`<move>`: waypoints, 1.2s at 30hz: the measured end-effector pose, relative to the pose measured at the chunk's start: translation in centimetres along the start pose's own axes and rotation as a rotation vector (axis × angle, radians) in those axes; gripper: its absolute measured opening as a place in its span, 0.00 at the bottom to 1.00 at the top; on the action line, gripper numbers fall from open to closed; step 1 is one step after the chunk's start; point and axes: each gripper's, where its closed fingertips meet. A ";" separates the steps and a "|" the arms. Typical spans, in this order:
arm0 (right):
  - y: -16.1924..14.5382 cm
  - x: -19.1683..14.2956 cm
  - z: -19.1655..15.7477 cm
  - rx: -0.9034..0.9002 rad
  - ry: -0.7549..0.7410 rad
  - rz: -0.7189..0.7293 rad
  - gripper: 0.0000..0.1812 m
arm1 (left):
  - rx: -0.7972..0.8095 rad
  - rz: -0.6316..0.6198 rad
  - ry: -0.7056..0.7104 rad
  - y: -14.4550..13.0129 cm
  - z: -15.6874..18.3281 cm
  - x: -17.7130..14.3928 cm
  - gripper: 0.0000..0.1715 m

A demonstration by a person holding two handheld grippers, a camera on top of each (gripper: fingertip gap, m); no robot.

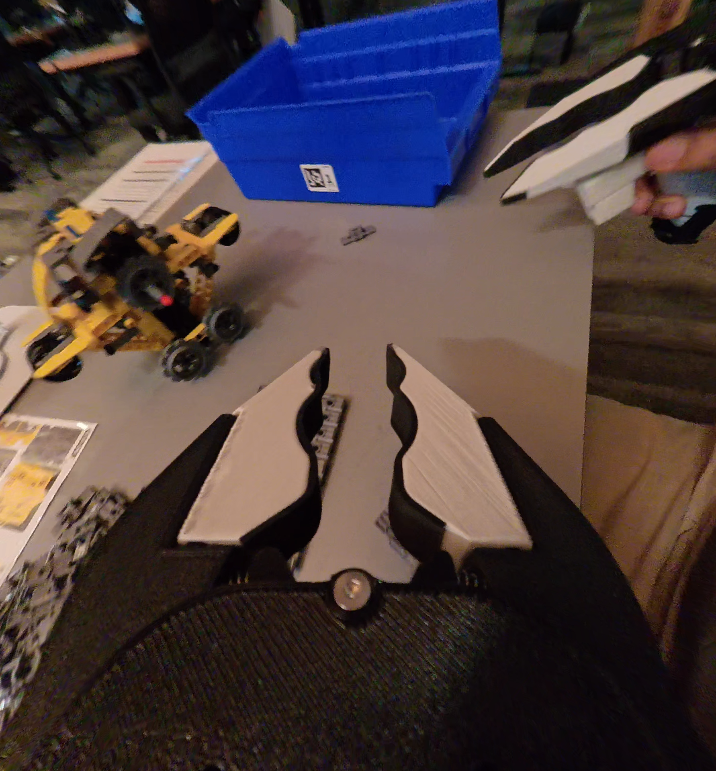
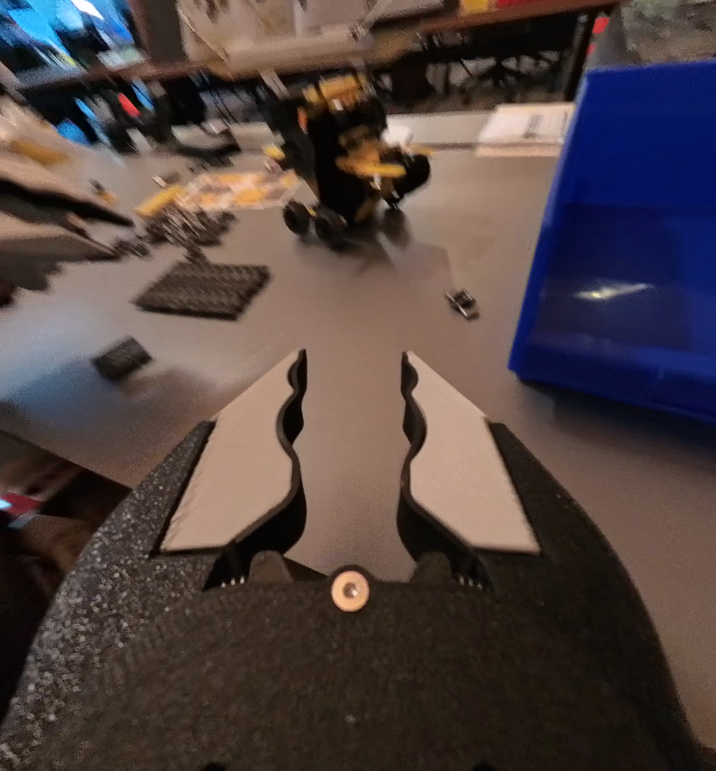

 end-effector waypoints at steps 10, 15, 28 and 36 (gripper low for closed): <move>-2.8 -0.5 1.1 -0.179 -0.164 0.006 0.23 | 0.177 -0.322 -0.153 3.3 0.6 15.8 0.20; -3.1 -1.6 -0.4 -0.092 -0.062 0.143 0.22 | 0.254 -0.411 -0.242 3.1 -0.2 22.6 0.18; -2.1 -5.5 0.4 -0.095 -0.068 0.397 0.23 | 0.229 -0.424 -0.302 2.2 1.0 19.7 0.00; -2.3 -5.0 0.3 0.035 0.014 0.409 0.24 | 0.206 -0.428 -0.256 1.8 -0.4 21.2 0.09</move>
Point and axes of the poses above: each gripper's, where its closed fingertips meet, x out along the fingers, y out of its top, z = x × y across the jaws, and after that the axes turned 2 degrees about -z, right-handed
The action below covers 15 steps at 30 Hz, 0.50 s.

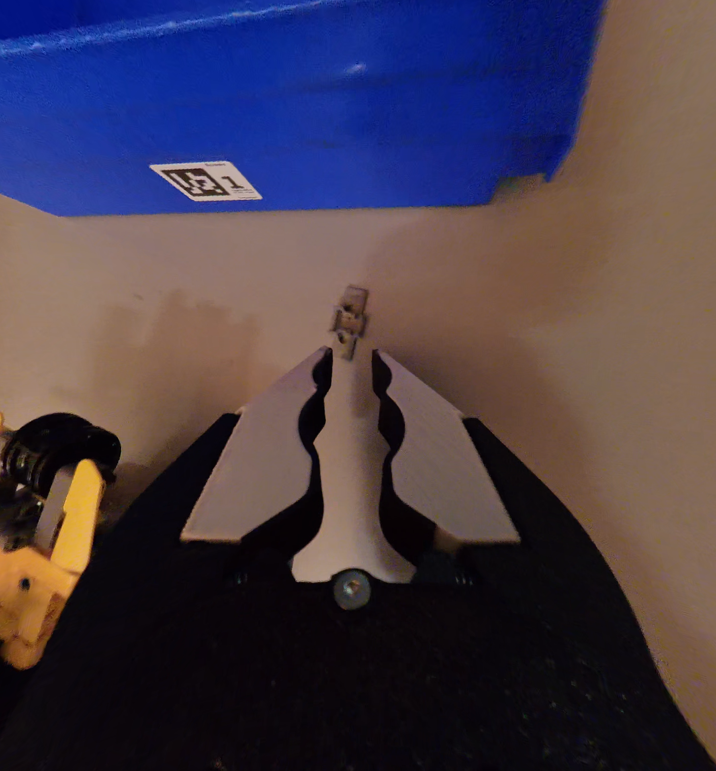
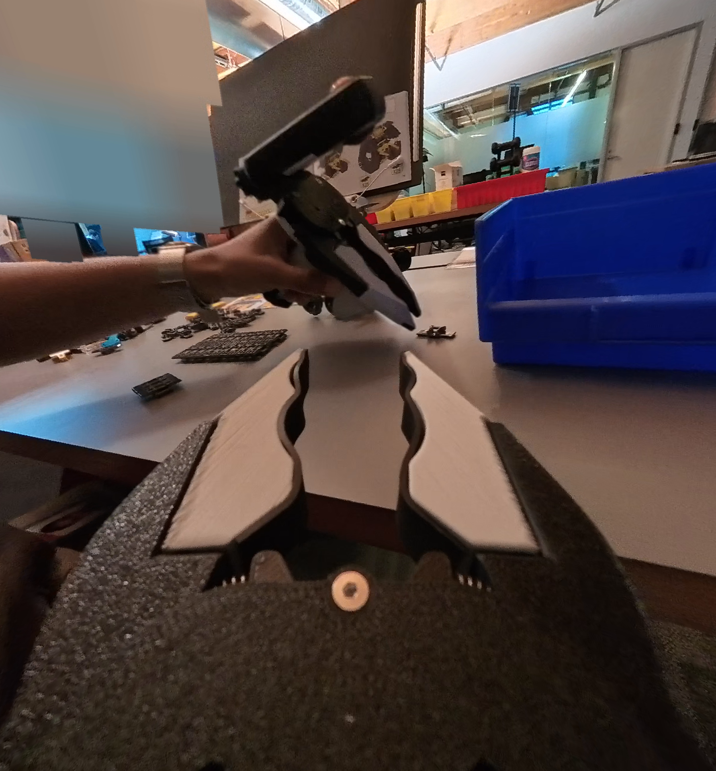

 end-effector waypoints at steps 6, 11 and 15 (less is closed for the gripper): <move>0.2 -0.4 0.6 -0.021 -0.038 0.003 0.23 | -0.025 -0.002 -0.038 0.5 -0.6 1.8 0.12; -0.3 -0.2 0.7 0.003 -0.027 -0.007 0.24 | -0.052 -0.013 -0.112 0.2 0.7 1.2 0.09; -0.5 -0.3 0.8 -0.099 -0.071 -0.029 0.24 | -0.135 0.099 -0.183 0.7 3.0 -1.8 0.08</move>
Point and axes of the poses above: each gripper's, where its closed fingertips meet, x out along the fingers, y out of its top, z = x × y across the jaws, and after that the axes turned 2 degrees about -z, right-handed
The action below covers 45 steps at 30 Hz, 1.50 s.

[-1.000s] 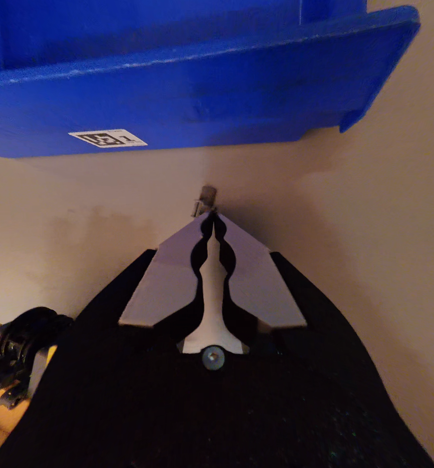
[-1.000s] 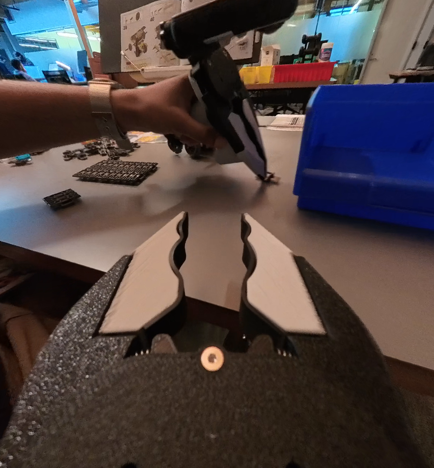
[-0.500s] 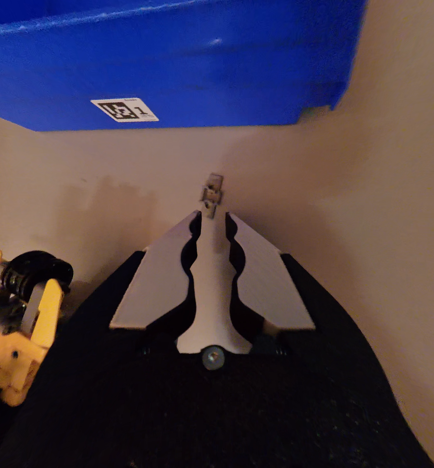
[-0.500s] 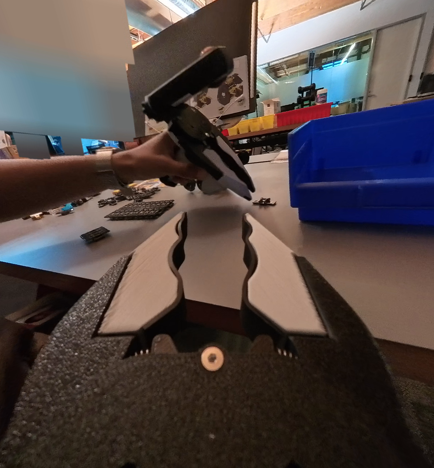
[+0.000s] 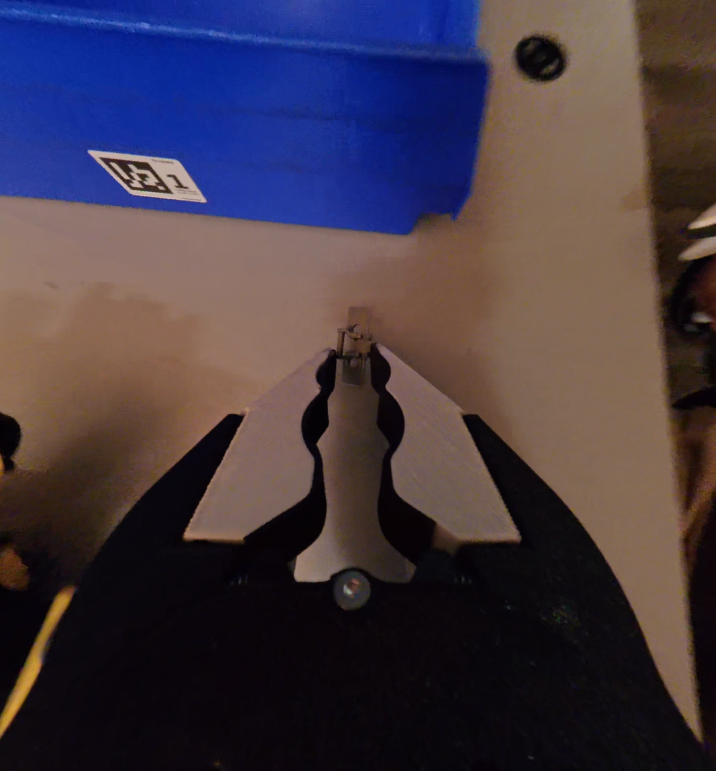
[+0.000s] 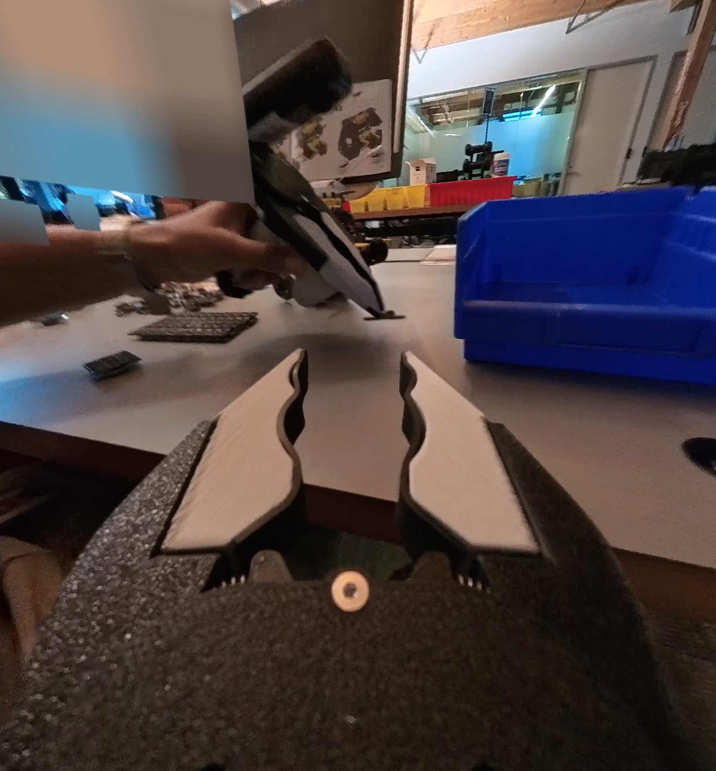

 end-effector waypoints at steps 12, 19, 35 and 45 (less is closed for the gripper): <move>-2.2 2.3 -2.2 -0.158 -0.021 -0.165 0.24 | -0.272 0.155 -0.112 -3.6 4.5 -5.6 0.00; 1.8 -1.1 1.2 0.036 -0.009 0.042 0.26 | -0.134 0.161 0.013 -5.1 8.2 -8.3 0.02; -16.7 -10.5 -8.9 -0.362 0.764 -1.058 0.20 | -0.046 0.166 0.075 -6.1 12.7 -10.3 0.11; -20.0 -10.5 -9.6 -0.347 0.947 -1.187 0.17 | -0.096 0.216 0.168 -8.6 11.2 -14.1 0.14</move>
Point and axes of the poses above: each gripper's, where its closed fingertips meet, x out along the fingers, y out of its top, z = x × y across the jaws, and after that the axes turned 2 degrees about -z, right-handed
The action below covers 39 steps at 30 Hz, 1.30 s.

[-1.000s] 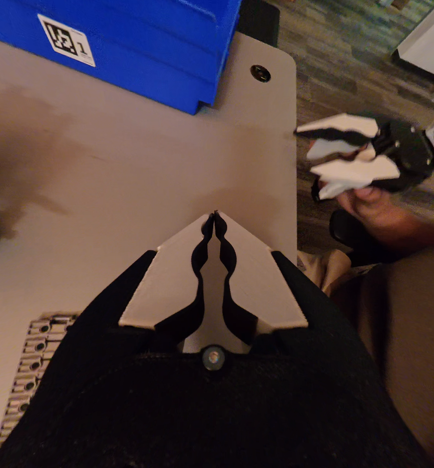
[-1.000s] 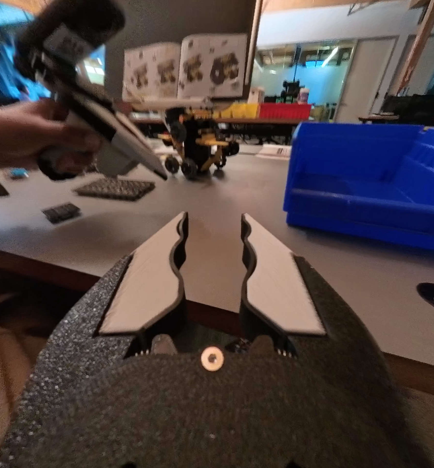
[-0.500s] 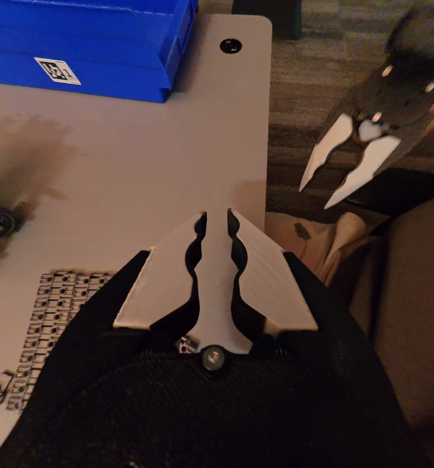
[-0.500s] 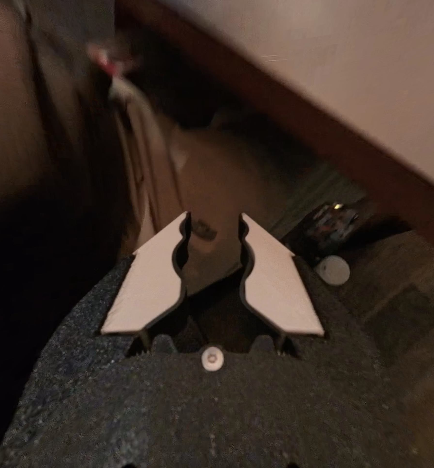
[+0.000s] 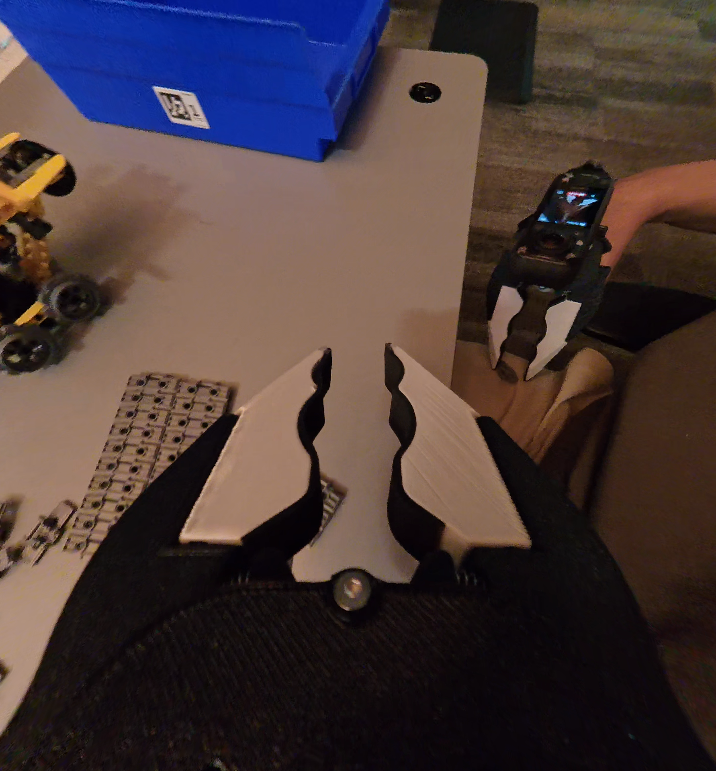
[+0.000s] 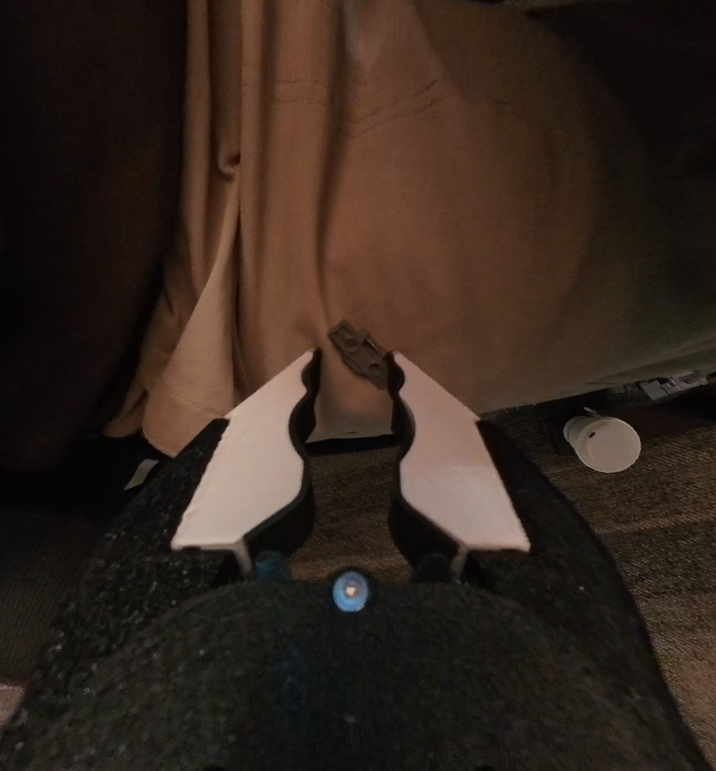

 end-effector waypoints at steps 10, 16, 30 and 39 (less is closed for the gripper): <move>0.0 -1.0 -0.3 0.087 -0.026 -0.004 0.02 | -0.057 0.069 0.074 -2.2 -2.7 -3.6 0.14; 0.2 -0.6 -0.9 0.110 -0.019 -0.015 0.02 | -0.084 0.114 0.100 -3.0 -3.3 -5.3 0.15; 0.0 0.4 -1.5 0.011 -0.101 -0.079 0.09 | -0.110 0.153 0.142 -4.5 -3.9 -7.3 0.15; 0.2 1.1 -1.2 -0.035 -0.109 -0.091 0.12 | -0.109 0.152 0.136 -4.4 -3.9 -7.0 0.15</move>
Point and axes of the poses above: each gripper's, where its closed fingertips meet, x out along the fingers, y out of its top, z = x × y across the jaws, and after that the axes turned 2 degrees about -z, right-handed
